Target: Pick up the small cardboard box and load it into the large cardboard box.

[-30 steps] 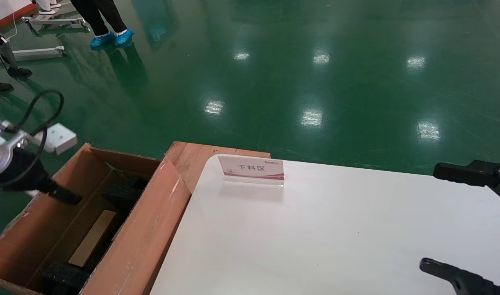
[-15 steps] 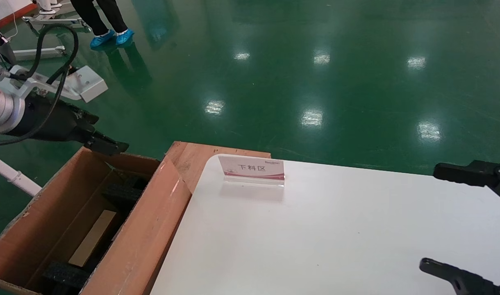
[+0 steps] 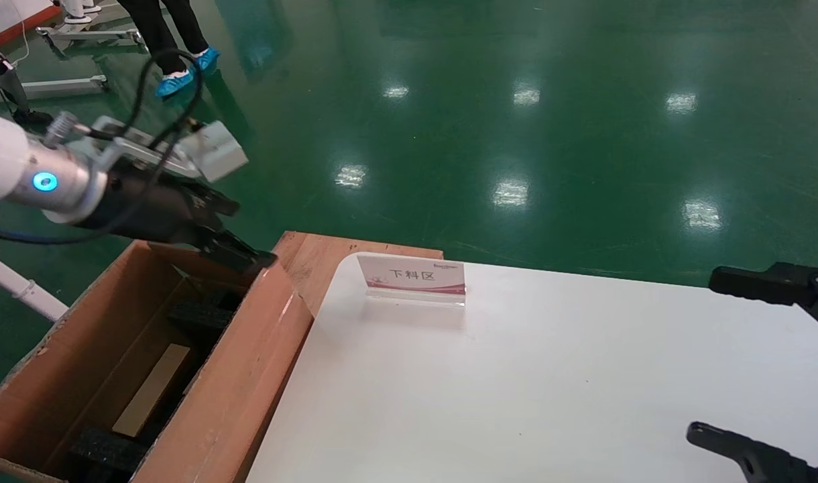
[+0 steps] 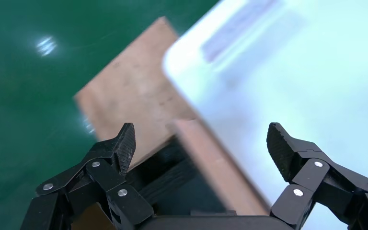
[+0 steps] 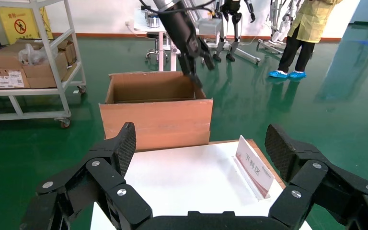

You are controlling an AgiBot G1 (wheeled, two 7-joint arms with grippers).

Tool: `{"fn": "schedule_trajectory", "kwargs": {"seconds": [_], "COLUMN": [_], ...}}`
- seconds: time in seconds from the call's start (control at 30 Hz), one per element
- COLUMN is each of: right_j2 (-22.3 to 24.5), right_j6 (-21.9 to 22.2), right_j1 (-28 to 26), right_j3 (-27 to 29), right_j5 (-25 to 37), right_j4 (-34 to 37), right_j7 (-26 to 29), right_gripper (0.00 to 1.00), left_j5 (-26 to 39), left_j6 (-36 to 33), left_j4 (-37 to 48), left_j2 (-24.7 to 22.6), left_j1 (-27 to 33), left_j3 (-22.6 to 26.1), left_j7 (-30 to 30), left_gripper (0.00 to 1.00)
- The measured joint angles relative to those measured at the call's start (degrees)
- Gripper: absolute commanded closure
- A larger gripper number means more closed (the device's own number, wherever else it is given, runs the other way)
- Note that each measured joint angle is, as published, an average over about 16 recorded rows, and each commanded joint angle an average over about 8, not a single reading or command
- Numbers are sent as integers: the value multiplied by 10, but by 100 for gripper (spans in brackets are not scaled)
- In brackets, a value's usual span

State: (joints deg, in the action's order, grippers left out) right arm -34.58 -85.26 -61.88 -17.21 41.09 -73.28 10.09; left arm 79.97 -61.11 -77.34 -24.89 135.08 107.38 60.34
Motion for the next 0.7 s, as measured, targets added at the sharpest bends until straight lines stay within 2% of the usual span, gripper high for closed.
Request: {"fn": "schedule_trajectory", "kwargs": {"seconds": [0.7], "right_j2": [-1], "right_j6": [-1], "right_j1": [1], "right_j3": [3], "right_j5": [2], "right_j4": [0], "right_j7": [1], "right_gripper": [0], "left_j5": [-163], "left_j6": [-105], "left_j4": [16], "left_j2": [-43], "left_j1": [-314], "left_j3": [-390], "left_j7": [-212], "left_gripper": [0]}}
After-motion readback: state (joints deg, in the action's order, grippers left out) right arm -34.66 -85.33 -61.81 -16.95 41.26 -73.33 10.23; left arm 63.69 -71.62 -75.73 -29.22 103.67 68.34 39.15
